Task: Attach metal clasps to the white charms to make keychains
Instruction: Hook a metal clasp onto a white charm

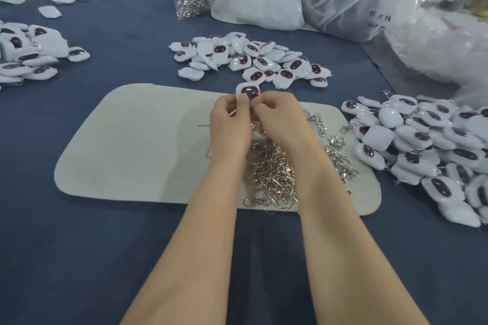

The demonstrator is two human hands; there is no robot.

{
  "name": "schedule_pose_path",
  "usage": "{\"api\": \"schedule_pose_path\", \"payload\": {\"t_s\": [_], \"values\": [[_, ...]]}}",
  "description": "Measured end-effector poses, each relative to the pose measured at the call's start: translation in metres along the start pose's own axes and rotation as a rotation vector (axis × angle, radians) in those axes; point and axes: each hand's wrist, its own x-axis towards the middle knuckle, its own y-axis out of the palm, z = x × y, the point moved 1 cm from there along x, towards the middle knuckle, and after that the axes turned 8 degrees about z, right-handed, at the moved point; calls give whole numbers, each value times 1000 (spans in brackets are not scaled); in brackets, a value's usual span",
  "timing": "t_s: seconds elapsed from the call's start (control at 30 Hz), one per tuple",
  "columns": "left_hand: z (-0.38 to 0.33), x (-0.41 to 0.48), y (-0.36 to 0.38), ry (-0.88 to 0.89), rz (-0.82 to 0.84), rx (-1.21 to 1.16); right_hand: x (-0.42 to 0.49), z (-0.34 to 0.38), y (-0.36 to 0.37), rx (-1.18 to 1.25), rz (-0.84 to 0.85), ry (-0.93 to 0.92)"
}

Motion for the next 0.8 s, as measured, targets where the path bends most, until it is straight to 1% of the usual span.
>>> {"api": "schedule_pose_path", "payload": {"t_s": [0.07,0.13,0.17,0.23,0.27,0.3,0.47,0.63,0.73,0.8], "values": [[1,-3,4,24,-17,-1,-6,-4,-9,-64,-55,5],[1,-3,5,-32,-44,-60,-8,-9,-18,-220,-91,36],[1,-2,5,-77,-48,-147,-8,-13,-21,-331,-72,76],[-1,-1,4,-119,-44,-327,-8,-24,-22,-515,40,186],[-2,-1,4,-117,-35,-343,-9,-29,-21,-549,82,226],[-2,-2,4,-110,-21,-327,-9,-32,-18,-555,84,236],[1,-2,4,-85,20,-208,-6,-35,-7,-450,-80,124],[2,-3,6,-65,34,-157,-7,-37,-10,-242,-192,66],[2,-5,8,-24,37,-151,-6,-35,-13,-178,-267,4],[2,-6,8,6,47,-141,-4,-33,-14,-94,-295,-13]]}}
